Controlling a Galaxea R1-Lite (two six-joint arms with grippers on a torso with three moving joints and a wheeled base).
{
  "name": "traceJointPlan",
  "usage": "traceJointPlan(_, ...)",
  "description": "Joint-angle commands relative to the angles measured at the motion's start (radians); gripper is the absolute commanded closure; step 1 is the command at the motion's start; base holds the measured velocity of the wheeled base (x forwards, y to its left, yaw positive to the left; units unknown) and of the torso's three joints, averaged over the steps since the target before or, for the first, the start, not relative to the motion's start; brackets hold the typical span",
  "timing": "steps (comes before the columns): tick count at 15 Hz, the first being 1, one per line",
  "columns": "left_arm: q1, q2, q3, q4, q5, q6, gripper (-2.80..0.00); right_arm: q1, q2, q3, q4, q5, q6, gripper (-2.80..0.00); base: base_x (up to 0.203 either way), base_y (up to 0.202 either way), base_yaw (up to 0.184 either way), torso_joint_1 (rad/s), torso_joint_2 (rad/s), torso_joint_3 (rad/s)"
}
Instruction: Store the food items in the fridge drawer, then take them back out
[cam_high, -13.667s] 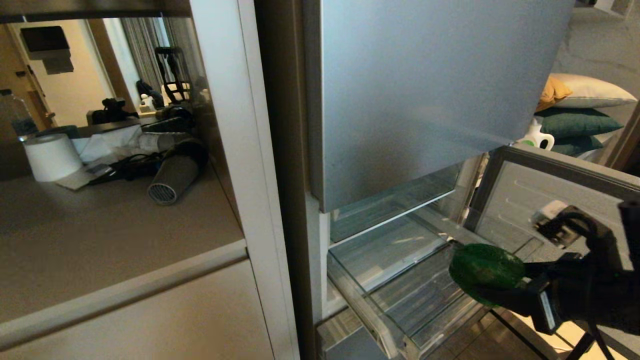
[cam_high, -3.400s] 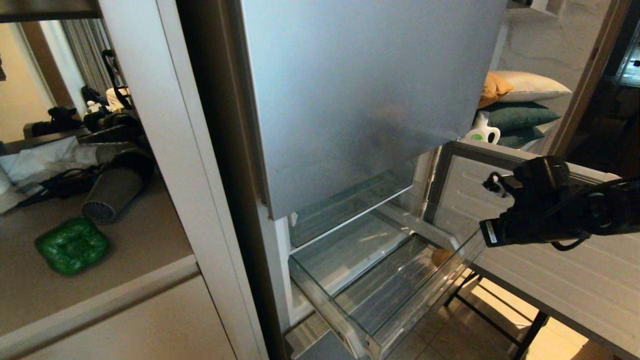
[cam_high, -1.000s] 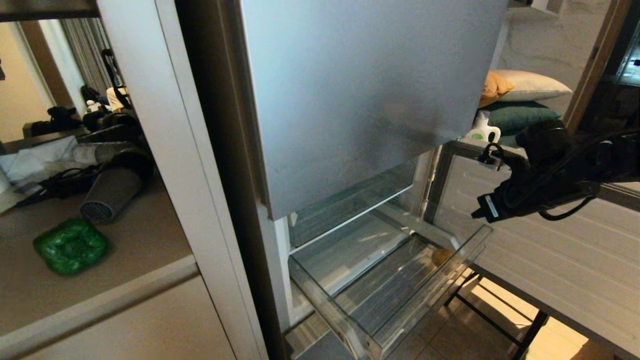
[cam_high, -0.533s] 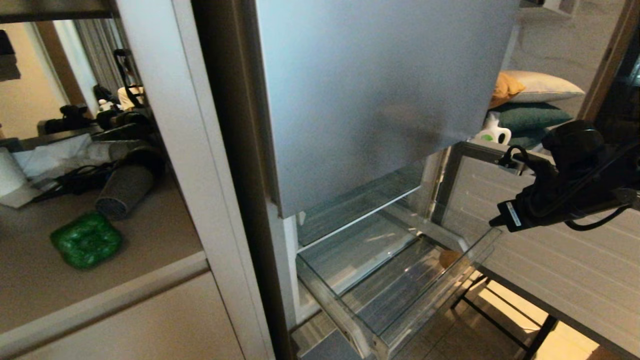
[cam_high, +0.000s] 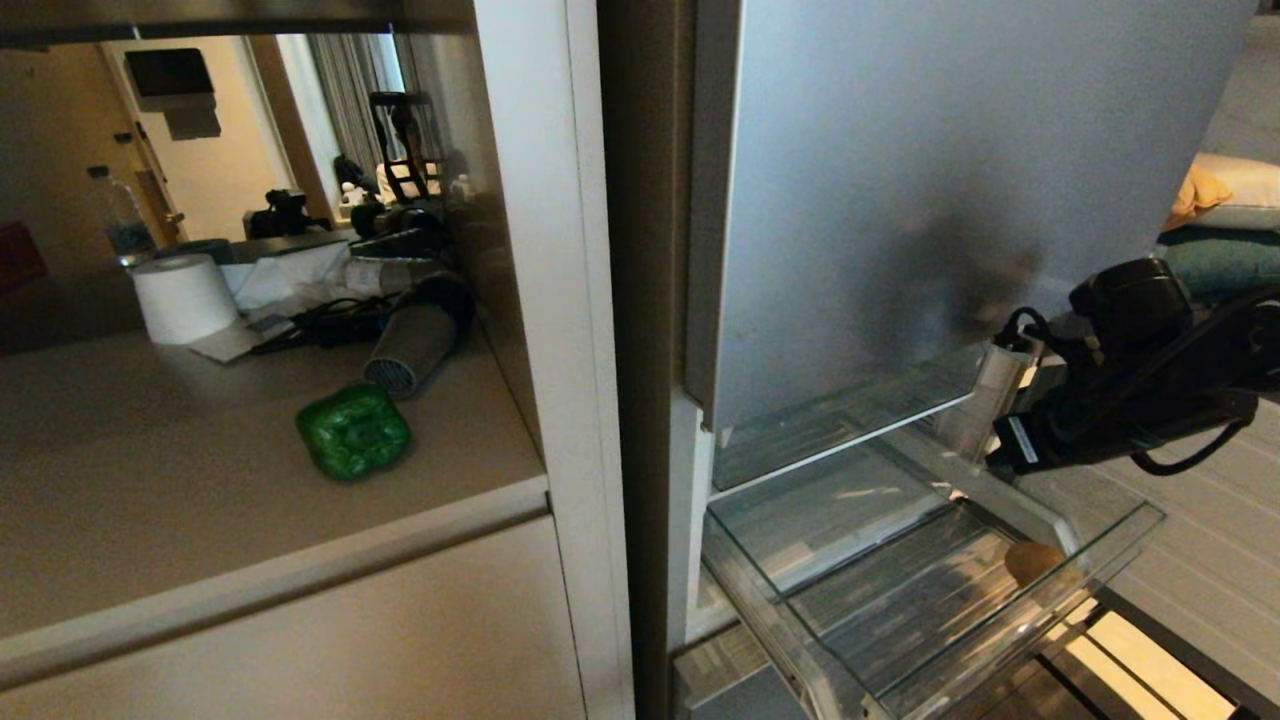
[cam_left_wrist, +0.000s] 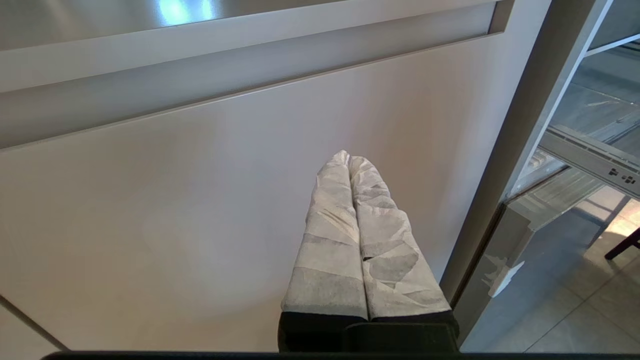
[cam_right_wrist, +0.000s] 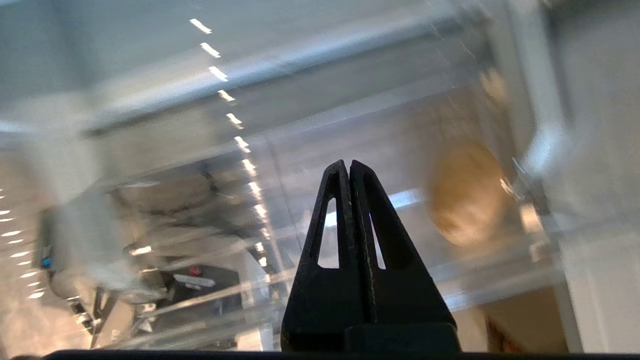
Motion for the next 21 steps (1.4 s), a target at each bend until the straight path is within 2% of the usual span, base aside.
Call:
traceJointPlan(1,0.000,0.002,0.011,-0.001,0.000,0.000,0.00,-0.022,0.015,0.014,0.002,-0.014,-0.002,0.00,0.000,0.000,0.000,0.000,0.00,0.000)
traceJointPlan(5,0.000,0.002,0.011,-0.001,0.000,0.000,0.00,-0.055,0.082,0.017,0.001,-0.112,-0.007,0.00,0.000,0.000,0.000,0.000,0.00,0.000)
traceJointPlan(11,0.000,0.002,0.011,-0.001,0.000,0.000,0.00,-0.111,0.302,-0.090,-0.003,-0.119,-0.016,0.00,0.000,0.000,0.000,0.000,0.00,0.000)
traceJointPlan(13,0.000,0.002,0.011,-0.001,0.000,0.000,0.00,-0.132,0.343,-0.118,-0.003,-0.119,-0.047,0.00,0.000,0.000,0.000,0.000,0.00,0.000)
traceJointPlan(14,0.000,0.002,0.011,-0.001,0.000,0.000,0.00,-0.135,0.345,-0.125,-0.003,-0.119,-0.051,-2.80,0.000,0.000,0.000,0.000,0.00,0.000)
traceJointPlan(18,0.000,0.002,0.011,-0.001,0.000,0.000,0.00,-0.165,0.342,-0.151,-0.001,-0.122,-0.061,-2.80,0.000,0.000,0.000,0.000,0.00,0.000)
traceJointPlan(21,0.000,0.002,0.011,-0.001,0.000,0.000,0.00,-0.182,0.381,-0.187,0.035,-0.122,-0.116,-2.80,0.000,0.000,0.000,0.000,0.00,0.000)
